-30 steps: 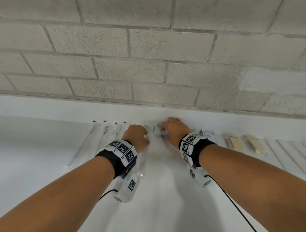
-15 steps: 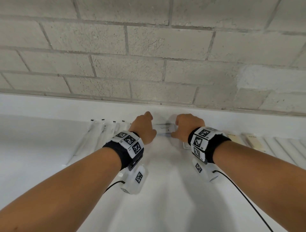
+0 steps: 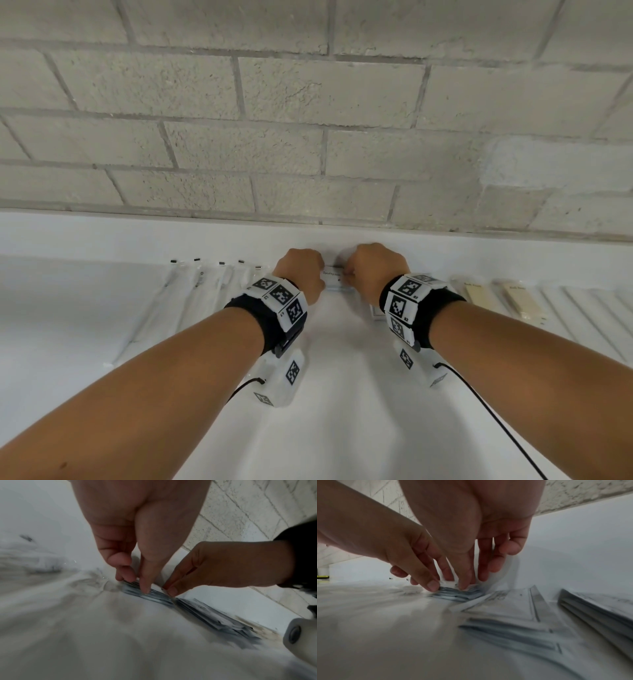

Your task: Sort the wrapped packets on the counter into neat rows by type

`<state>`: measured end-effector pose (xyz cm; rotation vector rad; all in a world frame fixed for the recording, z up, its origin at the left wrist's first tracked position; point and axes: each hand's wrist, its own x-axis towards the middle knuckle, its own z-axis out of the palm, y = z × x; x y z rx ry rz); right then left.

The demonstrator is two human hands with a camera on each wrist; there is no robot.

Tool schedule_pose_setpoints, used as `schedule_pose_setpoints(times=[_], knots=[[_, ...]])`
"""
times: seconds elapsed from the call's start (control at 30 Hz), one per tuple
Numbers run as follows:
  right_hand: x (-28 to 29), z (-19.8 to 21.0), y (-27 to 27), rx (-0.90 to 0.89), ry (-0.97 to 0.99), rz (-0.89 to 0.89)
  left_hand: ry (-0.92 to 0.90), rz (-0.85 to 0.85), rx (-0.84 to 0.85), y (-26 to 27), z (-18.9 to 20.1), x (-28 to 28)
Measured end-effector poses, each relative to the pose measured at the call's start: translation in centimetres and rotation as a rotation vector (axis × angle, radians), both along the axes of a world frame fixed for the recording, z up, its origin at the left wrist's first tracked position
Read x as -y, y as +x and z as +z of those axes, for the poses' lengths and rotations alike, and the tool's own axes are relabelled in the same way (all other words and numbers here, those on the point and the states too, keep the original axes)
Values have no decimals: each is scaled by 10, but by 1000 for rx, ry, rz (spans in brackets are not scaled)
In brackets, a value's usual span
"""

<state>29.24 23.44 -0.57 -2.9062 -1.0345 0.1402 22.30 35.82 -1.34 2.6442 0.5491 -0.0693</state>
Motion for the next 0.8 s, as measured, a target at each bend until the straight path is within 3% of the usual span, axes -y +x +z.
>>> schedule_pose_setpoints(times=[0.53,0.8], knots=[[-1,2,-4,101,-121,179,-16,27,9,0,-1,0],[-5,3,-5,127,-138,103,28,1,10,-3,2,-1]])
